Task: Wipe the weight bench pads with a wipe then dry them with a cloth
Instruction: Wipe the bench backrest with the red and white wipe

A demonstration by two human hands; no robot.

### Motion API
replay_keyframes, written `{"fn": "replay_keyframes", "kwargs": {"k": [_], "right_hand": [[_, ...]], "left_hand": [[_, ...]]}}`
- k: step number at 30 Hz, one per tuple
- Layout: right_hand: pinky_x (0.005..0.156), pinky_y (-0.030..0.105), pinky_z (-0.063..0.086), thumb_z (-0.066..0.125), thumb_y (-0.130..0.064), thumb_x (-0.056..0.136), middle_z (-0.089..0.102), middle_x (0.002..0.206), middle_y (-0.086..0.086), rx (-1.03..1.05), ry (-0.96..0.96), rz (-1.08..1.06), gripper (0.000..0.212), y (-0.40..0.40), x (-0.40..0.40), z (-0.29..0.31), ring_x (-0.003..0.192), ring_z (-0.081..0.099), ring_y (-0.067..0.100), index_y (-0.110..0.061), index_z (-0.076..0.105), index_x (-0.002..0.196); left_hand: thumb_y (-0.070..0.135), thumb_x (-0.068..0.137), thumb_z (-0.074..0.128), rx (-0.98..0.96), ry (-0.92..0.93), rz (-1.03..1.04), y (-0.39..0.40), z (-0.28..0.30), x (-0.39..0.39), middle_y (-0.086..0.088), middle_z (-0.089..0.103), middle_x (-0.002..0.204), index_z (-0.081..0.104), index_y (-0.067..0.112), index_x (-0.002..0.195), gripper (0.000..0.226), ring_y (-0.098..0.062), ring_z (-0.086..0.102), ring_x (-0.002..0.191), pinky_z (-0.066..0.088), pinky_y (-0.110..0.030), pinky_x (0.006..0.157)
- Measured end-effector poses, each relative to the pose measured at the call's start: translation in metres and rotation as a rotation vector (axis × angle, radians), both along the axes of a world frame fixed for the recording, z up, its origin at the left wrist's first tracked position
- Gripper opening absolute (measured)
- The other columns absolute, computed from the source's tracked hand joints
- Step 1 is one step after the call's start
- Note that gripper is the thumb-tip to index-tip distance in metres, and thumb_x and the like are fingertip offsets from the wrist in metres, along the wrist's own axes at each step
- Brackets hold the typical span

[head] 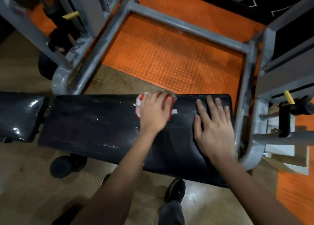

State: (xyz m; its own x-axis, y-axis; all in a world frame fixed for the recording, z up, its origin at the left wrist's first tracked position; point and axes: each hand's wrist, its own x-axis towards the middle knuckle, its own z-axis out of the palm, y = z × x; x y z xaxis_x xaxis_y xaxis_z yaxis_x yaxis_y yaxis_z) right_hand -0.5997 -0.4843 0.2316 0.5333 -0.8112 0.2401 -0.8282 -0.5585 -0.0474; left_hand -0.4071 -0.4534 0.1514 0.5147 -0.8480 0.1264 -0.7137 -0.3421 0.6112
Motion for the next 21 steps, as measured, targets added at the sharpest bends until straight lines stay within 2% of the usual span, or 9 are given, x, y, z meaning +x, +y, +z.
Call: {"fn": "replay_keyframes", "kwargs": {"k": [3, 6, 10, 13, 15, 17, 19, 21], "right_hand": [[0.124, 0.053, 0.026, 0.046, -0.026, 0.103, 0.050, 0.155, 0.015, 0.007, -0.022, 0.021, 0.046, -0.002, 0.000, -0.003, 0.148, 0.041, 0.035, -0.014, 0.058, 0.145], [0.124, 0.052, 0.026, 0.048, -0.028, 0.100, 0.053, 0.152, 0.015, 0.047, -0.034, -0.004, 0.047, -0.002, 0.005, 0.002, 0.146, 0.043, 0.036, -0.013, 0.060, 0.143], [0.125, 0.055, 0.021, 0.048, -0.042, 0.099, 0.049, 0.154, 0.014, 0.124, 0.061, -0.070, 0.054, 0.002, 0.020, 0.005, 0.148, 0.036, 0.037, -0.017, 0.056, 0.146], [0.127, 0.052, 0.016, 0.042, -0.043, 0.104, 0.046, 0.157, 0.011, 0.120, 0.068, -0.045, 0.053, 0.002, 0.021, -0.001, 0.152, 0.032, 0.033, -0.019, 0.053, 0.150], [0.128, 0.049, 0.015, 0.041, -0.041, 0.106, 0.046, 0.159, 0.009, 0.107, 0.061, 0.003, 0.051, 0.002, 0.019, -0.005, 0.153, 0.032, 0.030, -0.019, 0.052, 0.150], [0.128, 0.048, 0.016, 0.041, -0.039, 0.107, 0.046, 0.159, 0.008, 0.094, 0.064, 0.041, 0.049, 0.003, 0.021, -0.010, 0.153, 0.033, 0.027, -0.019, 0.053, 0.150], [0.128, 0.048, 0.017, 0.041, -0.038, 0.106, 0.047, 0.158, 0.007, 0.073, 0.070, 0.041, 0.049, 0.005, 0.023, -0.013, 0.152, 0.034, 0.027, -0.019, 0.053, 0.150], [0.127, 0.048, 0.017, 0.041, -0.037, 0.106, 0.046, 0.158, 0.007, 0.051, 0.088, 0.050, 0.049, 0.006, 0.024, -0.013, 0.152, 0.033, 0.027, -0.020, 0.052, 0.151]], "left_hand": [[0.041, 0.103, 0.045, -0.028, 0.067, -0.031, -0.004, 0.013, -0.018, 0.005, 0.065, 0.123, 0.065, 0.026, 0.129, 0.036, -0.016, 0.056, 0.119, 0.031, -0.033, 0.111], [0.043, 0.105, 0.040, 0.008, 0.066, -0.119, 0.004, 0.014, -0.004, 0.009, 0.061, 0.130, 0.059, 0.028, 0.136, 0.039, -0.014, 0.053, 0.124, 0.033, -0.033, 0.112], [0.043, 0.107, 0.039, 0.000, 0.046, -0.172, 0.019, 0.012, 0.003, 0.013, 0.053, 0.139, 0.052, 0.034, 0.142, 0.038, -0.010, 0.046, 0.132, 0.032, -0.035, 0.113], [0.044, 0.107, 0.035, -0.005, 0.011, -0.186, 0.037, -0.004, 0.025, 0.009, 0.047, 0.148, 0.051, 0.032, 0.143, 0.041, -0.012, 0.041, 0.138, 0.030, -0.041, 0.115], [0.041, 0.106, 0.035, 0.021, -0.020, -0.129, 0.063, -0.038, 0.065, 0.001, 0.047, 0.148, 0.055, 0.024, 0.140, 0.043, -0.018, 0.039, 0.136, 0.028, -0.046, 0.117], [0.044, 0.106, 0.030, 0.120, -0.065, -0.006, 0.103, -0.082, 0.124, -0.005, 0.044, 0.151, 0.053, 0.018, 0.140, 0.049, -0.026, 0.038, 0.137, 0.026, -0.044, 0.119], [0.055, 0.105, 0.024, 0.230, -0.020, 0.174, 0.142, -0.113, 0.180, -0.004, 0.038, 0.156, 0.048, 0.025, 0.144, 0.055, -0.029, 0.036, 0.141, 0.024, -0.044, 0.119], [0.061, 0.102, 0.026, 0.315, 0.079, 0.341, 0.160, -0.121, 0.208, -0.003, 0.037, 0.155, 0.047, 0.034, 0.142, 0.053, -0.030, 0.036, 0.142, 0.026, -0.049, 0.119]]}}
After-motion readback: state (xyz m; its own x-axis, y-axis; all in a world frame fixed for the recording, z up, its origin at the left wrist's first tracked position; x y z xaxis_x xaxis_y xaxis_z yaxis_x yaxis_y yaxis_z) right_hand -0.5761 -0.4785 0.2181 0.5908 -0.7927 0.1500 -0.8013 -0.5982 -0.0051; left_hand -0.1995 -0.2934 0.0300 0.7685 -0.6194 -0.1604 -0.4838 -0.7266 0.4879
